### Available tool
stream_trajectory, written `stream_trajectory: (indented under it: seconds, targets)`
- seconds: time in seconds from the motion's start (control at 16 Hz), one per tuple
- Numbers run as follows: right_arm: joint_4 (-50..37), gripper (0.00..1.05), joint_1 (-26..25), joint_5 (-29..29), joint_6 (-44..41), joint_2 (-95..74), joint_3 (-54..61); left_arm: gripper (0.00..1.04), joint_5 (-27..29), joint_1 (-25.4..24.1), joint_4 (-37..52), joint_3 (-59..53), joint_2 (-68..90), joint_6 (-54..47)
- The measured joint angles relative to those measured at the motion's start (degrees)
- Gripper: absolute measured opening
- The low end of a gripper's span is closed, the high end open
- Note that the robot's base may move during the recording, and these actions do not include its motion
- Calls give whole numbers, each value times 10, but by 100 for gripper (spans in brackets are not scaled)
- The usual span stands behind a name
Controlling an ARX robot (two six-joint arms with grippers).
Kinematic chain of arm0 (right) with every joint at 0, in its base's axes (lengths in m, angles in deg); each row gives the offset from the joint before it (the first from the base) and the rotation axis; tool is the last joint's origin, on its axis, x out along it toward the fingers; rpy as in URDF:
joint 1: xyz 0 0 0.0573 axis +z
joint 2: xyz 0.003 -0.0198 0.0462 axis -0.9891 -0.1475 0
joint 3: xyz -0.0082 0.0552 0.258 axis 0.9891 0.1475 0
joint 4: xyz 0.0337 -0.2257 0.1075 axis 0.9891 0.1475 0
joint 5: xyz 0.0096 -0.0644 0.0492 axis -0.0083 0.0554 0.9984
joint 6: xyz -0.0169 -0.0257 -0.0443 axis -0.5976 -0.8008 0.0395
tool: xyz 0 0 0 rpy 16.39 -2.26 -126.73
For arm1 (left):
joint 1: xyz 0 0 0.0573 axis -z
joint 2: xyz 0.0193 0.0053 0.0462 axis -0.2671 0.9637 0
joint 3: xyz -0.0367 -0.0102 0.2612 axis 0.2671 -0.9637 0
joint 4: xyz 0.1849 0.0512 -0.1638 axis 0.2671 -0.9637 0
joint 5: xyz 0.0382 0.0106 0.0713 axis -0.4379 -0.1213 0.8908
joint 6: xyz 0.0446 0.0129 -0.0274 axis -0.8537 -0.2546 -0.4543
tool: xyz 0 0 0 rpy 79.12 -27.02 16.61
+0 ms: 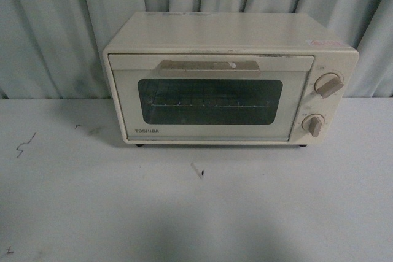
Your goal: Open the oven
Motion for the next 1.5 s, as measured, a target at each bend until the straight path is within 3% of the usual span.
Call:
stream_trajectory:
  seconds: [0.37,0.44,0.5,0.56,0.75,1.0,1.25,1.5]
  targets:
    - [0,98,0,0,0,0,0,98,0,0,0,0,0,0]
    - [0,98,0,0,0,0,0,98,-27,-9,-50,11,7,23]
    - [-1,98,0,1,0,0,0,98,-115,-21,-175,59,72,123]
    - [0,98,0,0,0,0,0,98,-136,7,-213,81,130,231]
    - [0,98,0,0,0,0,0,98,-52,112,-92,106,310,521]
    - [0,98,0,0,0,0,0,98,14,208,98,176,587,726]
    - [0,98,0,0,0,0,0,98,54,274,174,263,800,810]
    - [0,98,0,0,0,0,0,98,64,287,201,349,911,840]
